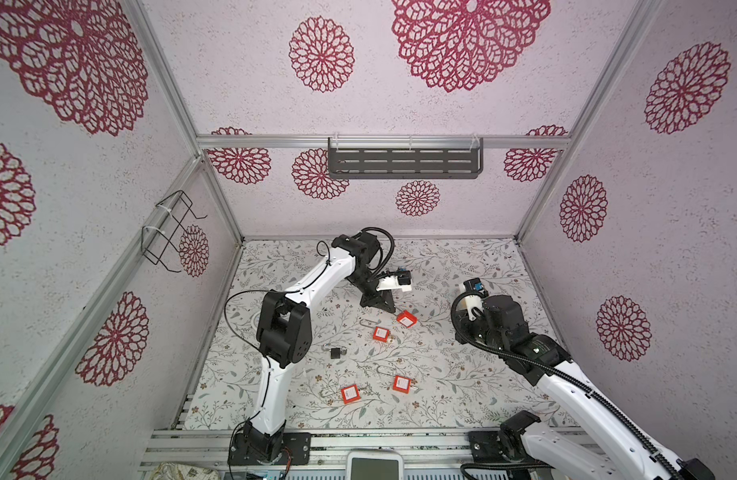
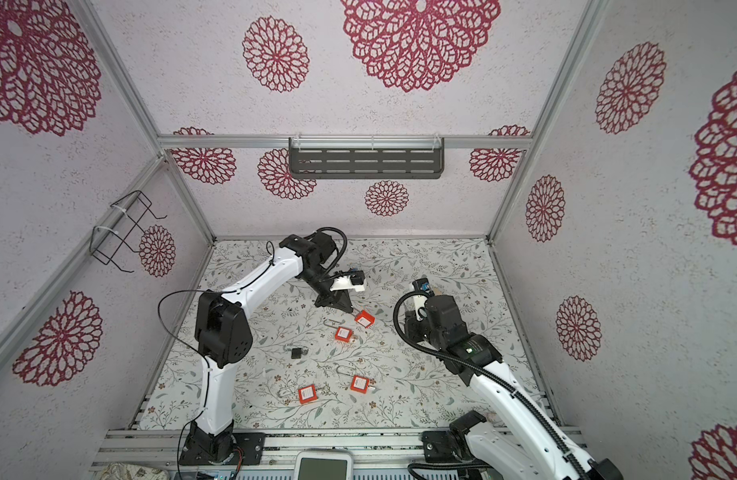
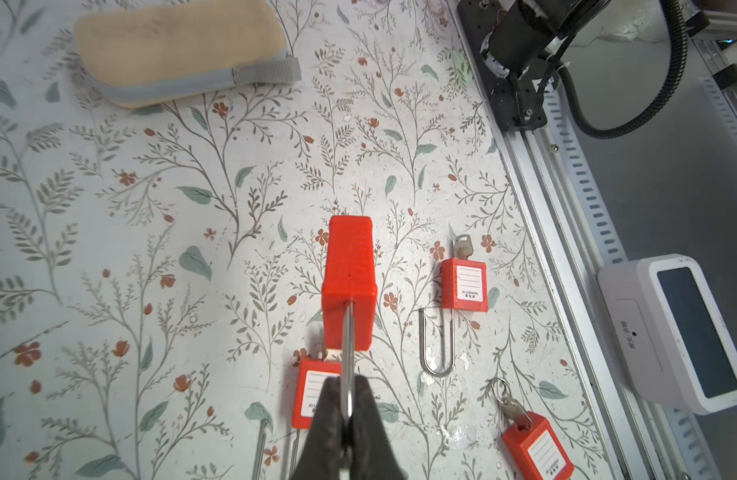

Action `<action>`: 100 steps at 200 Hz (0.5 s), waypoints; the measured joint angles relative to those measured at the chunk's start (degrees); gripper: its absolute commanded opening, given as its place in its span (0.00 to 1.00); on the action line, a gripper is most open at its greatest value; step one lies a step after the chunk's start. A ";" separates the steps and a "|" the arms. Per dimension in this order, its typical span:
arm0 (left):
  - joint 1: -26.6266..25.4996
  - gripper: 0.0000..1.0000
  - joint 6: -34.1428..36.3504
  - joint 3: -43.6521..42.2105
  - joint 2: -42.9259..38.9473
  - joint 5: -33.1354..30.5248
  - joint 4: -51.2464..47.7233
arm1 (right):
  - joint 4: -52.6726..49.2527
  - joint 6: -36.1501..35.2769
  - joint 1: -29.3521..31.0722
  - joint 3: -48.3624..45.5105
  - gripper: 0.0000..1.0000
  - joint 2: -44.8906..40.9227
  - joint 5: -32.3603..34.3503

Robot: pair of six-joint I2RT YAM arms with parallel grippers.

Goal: Lock with the key

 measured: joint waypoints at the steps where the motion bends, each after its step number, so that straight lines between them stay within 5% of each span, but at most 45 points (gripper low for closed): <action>1: -0.07 0.00 -0.04 0.09 0.13 -0.09 -0.09 | -0.04 0.04 0.00 -0.07 0.00 -0.09 0.17; 100: -5.18 0.00 -4.26 6.43 7.87 -8.81 -1.92 | -3.13 0.42 0.00 -0.81 0.00 -0.42 1.90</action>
